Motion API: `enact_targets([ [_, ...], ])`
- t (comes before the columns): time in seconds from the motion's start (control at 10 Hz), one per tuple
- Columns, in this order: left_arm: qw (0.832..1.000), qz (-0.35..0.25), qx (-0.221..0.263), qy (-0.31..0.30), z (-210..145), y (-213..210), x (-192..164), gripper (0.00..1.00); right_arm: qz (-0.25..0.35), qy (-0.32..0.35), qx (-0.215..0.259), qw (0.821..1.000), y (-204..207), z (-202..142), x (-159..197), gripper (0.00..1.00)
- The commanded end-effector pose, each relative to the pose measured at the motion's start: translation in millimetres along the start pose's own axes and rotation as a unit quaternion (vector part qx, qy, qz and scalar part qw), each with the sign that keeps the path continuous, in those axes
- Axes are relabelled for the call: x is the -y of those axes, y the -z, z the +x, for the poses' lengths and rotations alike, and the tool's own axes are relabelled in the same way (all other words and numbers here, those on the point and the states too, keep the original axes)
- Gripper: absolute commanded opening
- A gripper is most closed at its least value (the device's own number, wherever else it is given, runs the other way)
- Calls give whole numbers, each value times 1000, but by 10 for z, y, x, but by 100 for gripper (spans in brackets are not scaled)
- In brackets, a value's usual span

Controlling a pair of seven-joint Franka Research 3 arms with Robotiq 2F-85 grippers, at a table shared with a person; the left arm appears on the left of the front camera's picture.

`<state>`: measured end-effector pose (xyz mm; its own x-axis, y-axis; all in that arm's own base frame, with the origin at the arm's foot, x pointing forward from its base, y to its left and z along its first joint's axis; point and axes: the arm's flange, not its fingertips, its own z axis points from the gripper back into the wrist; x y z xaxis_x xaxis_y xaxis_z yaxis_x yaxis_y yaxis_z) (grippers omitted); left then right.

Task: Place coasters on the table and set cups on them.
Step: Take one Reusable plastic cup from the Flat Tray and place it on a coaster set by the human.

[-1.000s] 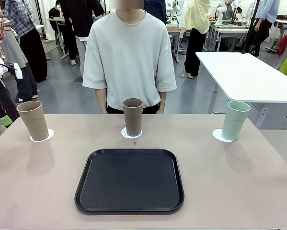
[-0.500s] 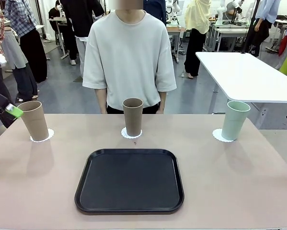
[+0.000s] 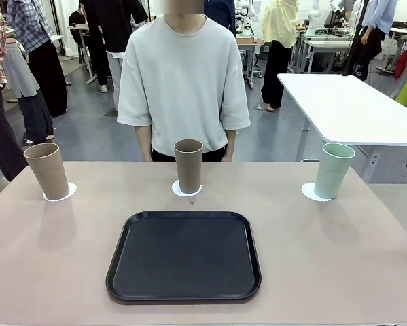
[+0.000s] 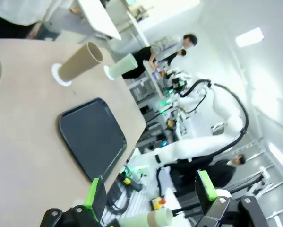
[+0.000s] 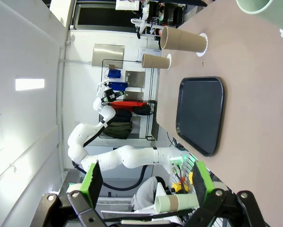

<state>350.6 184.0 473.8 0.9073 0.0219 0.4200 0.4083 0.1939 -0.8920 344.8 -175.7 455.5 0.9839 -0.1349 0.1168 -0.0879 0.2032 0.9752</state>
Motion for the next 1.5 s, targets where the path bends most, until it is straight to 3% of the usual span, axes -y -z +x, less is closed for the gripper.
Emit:
enact_targets([
  [0.0, 999, 9, 4, -33, 157, -296, -122, 100, 3, -5, -2, 1000, -9, 8, -9, 100],
  [0.5, 996, 55, -36, -61, 187, -528, -303, 100, 3, -5, -2, 1000, -9, 8, -9, 100],
  [0.6, 998, 38, -2, -48, 157, -488, -320, 100, 3, -5, -2, 1000, -9, 8, -9, 100],
  [1.4, 998, 38, -2, -48, 157, -488, -320, 100, 3, -5, -2, 1000, -9, 8, -9, 100],
])
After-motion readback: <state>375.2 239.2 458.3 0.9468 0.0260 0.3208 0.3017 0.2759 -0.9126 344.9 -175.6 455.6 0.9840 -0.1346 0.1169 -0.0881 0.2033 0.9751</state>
